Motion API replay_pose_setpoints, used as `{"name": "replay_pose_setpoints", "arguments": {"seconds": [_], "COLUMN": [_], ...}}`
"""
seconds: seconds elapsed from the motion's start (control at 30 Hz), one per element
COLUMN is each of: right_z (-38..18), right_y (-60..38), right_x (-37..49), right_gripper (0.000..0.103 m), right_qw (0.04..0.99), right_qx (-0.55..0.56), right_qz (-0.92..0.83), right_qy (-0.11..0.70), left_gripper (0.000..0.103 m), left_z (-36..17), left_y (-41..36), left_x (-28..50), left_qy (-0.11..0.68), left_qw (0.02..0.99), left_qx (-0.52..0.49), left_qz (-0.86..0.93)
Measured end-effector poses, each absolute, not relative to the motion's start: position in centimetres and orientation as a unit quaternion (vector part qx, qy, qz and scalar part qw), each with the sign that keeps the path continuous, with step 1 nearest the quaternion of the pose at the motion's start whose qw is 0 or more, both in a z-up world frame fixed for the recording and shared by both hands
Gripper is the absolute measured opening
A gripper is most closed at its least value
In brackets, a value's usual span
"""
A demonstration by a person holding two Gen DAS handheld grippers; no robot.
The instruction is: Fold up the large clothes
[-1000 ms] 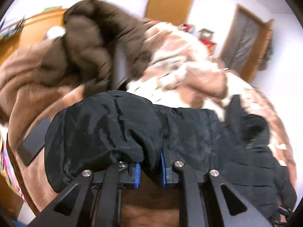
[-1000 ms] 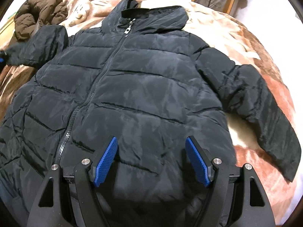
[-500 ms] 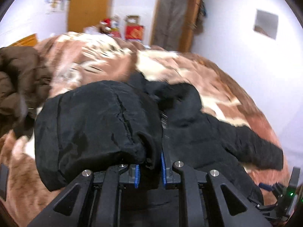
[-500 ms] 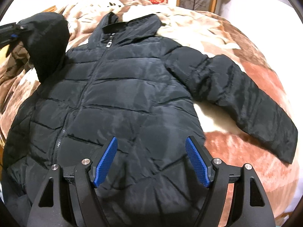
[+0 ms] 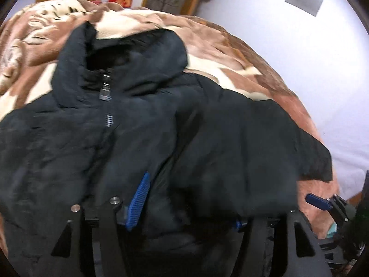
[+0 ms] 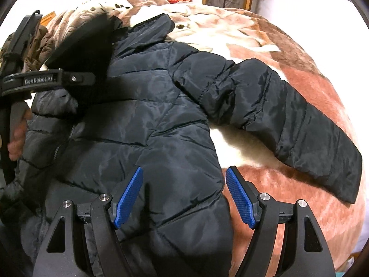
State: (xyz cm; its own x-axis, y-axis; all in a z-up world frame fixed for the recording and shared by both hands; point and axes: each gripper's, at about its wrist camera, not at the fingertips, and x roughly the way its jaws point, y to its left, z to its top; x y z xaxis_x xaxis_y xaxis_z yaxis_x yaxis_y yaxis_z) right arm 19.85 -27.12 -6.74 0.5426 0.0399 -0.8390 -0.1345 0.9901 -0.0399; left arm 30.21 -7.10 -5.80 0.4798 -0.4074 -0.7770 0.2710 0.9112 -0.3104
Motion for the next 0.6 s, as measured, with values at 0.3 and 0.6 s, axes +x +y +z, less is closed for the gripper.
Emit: {"name": "replay_pose_setpoints", "arguments": {"seconds": [0.3,0.6], "right_z": [-5.3,-4.4], "right_y": [-26.8,-23.3], "right_x": [20.5,22.5], "right_gripper": [0.074,0.074], "right_qw": [0.883,0.888], "right_qx": [-0.060,-0.089], "right_qz": [0.046,0.071], "right_qy": [0.462,0.446], "left_gripper": [0.074,0.074], "left_z": [-1.7,-2.5], "left_y": [-5.2,4.7], "left_x": [27.2,30.4], "left_qy": [0.432,0.419], "left_qw": [0.869,0.897], "left_qx": [-0.092,-0.094], "left_qz": [-0.223,-0.108]}}
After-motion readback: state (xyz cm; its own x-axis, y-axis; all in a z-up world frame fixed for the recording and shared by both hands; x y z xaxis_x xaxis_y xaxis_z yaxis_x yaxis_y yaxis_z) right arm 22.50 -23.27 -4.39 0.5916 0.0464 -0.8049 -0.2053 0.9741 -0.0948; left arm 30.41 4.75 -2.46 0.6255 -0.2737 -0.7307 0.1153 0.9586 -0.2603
